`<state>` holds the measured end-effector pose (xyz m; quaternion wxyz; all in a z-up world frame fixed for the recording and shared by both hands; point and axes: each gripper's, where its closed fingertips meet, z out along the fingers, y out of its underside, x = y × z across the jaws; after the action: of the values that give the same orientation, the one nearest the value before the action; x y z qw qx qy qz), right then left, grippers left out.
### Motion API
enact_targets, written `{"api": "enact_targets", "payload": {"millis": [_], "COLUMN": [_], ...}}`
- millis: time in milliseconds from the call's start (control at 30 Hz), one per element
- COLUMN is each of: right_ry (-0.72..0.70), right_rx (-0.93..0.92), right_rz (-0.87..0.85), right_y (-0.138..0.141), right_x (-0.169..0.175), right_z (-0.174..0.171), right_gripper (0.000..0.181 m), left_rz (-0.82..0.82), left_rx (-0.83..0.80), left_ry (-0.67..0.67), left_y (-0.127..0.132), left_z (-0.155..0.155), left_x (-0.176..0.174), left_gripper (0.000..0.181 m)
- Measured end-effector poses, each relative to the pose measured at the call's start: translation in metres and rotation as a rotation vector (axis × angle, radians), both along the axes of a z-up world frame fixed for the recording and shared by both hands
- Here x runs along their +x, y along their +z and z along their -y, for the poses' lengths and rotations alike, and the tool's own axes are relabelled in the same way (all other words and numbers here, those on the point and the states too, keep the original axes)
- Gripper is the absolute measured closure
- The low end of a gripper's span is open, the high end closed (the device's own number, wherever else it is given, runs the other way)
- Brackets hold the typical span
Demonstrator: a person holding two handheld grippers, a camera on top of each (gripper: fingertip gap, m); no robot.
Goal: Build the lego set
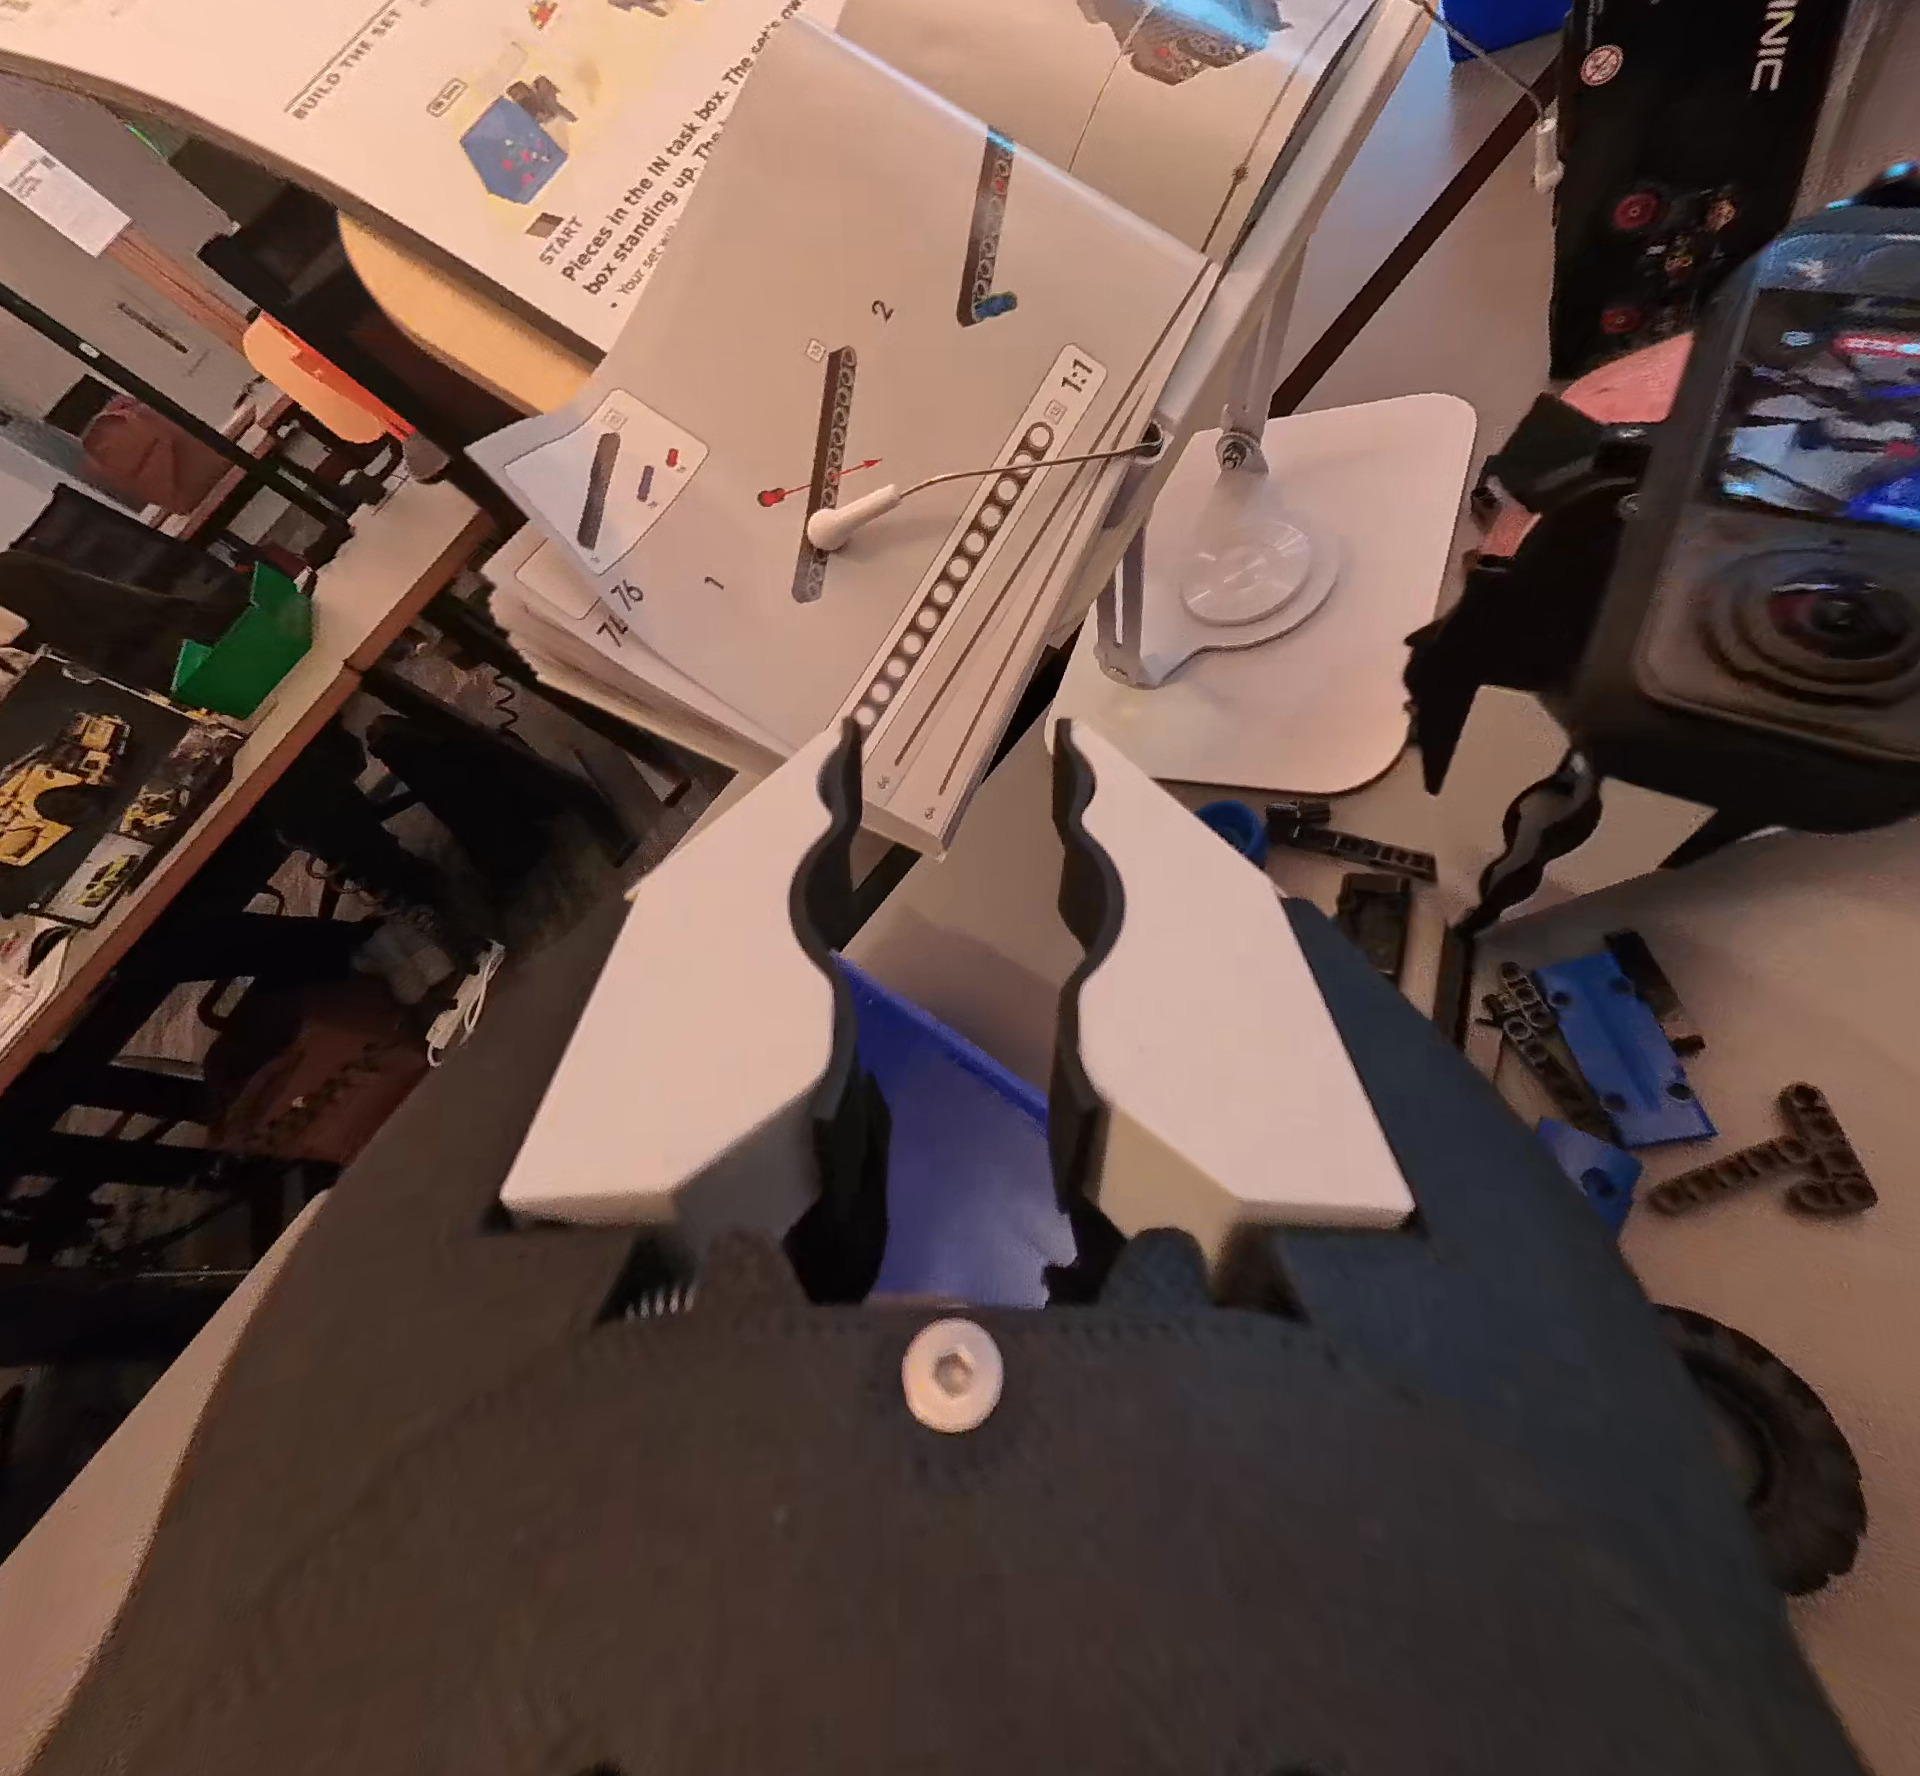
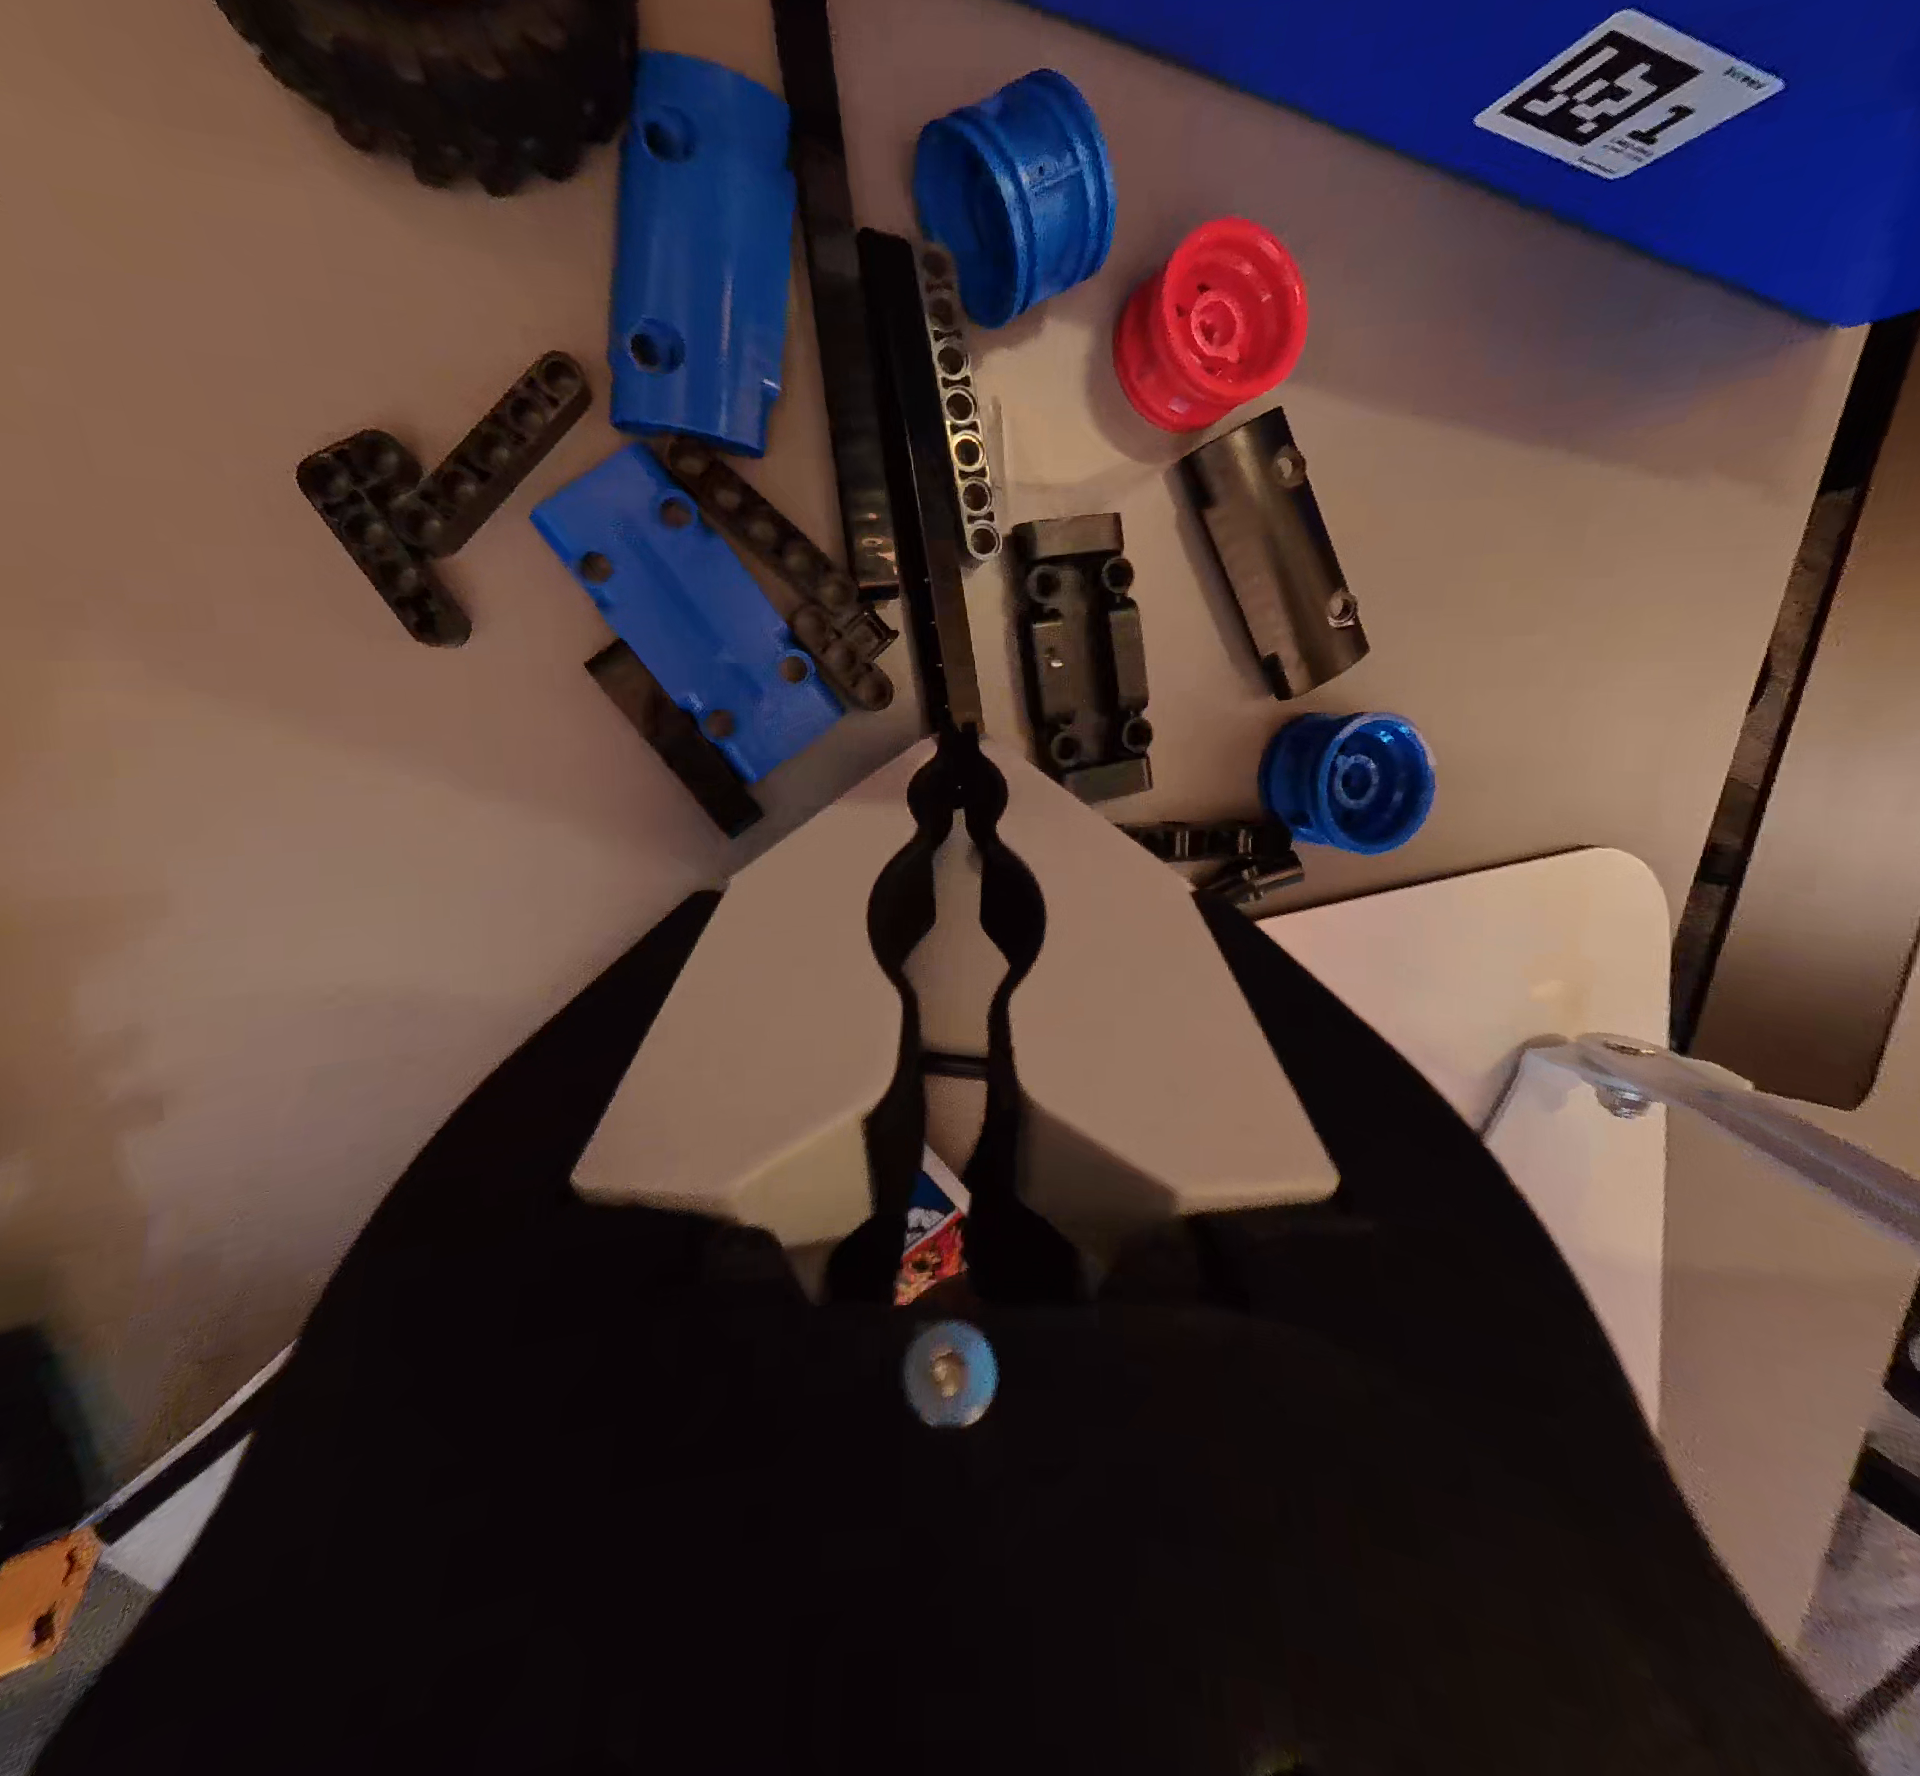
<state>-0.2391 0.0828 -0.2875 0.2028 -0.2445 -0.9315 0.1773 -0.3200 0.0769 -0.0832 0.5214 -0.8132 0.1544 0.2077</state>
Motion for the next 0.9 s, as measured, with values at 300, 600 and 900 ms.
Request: {"api": "enact_targets", "payload": {"millis": [300, 600, 900], "right_ry": [-0.024, -0.075, -0.090], "right_rx": [-0.036, -0.183, -0.193], "right_rz": [0.033, 0.021, -0.096], "right_y": [-0.005, 0.018, 0.078], "right_x": [0.002, 0.003, 0.037], "right_z": [0.002, 0.002, -0.015], "right_gripper": [0.175, 0.176, 0.176], "left_rz": [-0.002, -0.014, -0.021], "left_rx": [-0.026, -0.047, -0.139], "left_ry": [-0.002, -0.021, -0.182], "left_y": [-0.002, -0.004, -0.016], "left_z": [0.006, 0.008, 0.014], "left_x": [-0.002, 0.002, 0.047], "left_gripper": [0.145, 0.143, 0.140]}}
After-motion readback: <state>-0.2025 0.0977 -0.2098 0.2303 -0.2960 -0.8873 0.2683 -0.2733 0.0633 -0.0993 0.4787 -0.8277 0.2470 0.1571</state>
